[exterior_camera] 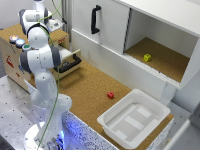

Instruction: Turn off the red light

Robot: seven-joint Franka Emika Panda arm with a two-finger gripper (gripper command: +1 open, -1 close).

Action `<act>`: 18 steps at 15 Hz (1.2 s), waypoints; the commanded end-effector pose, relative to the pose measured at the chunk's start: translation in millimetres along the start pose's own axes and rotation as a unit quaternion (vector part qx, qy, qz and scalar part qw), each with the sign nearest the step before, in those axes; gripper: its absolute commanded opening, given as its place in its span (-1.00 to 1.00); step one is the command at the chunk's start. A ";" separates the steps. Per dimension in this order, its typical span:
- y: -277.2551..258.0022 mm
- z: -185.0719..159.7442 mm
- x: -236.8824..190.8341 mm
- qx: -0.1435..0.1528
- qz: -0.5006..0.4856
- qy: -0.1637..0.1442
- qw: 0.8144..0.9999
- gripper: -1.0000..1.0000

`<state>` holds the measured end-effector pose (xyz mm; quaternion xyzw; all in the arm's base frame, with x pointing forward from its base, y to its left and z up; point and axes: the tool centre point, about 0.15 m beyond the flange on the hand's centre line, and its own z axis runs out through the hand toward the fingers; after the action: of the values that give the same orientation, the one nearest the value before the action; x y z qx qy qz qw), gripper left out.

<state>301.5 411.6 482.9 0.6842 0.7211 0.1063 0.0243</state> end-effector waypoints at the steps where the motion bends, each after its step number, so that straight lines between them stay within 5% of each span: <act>1: -21.6 -38.4 -7.9 0.064 -0.045 -0.042 0.996 1.00; 9: -61.6 -22.4 70.9 0.162 0.027 -0.060 0.985 1.00; 12: -78.8 -29.1 93.5 0.150 0.102 -0.086 0.980 1.00; 15: -94.0 -55.5 114.1 0.092 0.157 -0.165 0.969 1.00; 18: -116.1 -62.6 129.6 0.082 0.201 -0.197 0.956 1.00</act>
<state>189.8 471.0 502.2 0.7861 0.6165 0.0100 -0.0438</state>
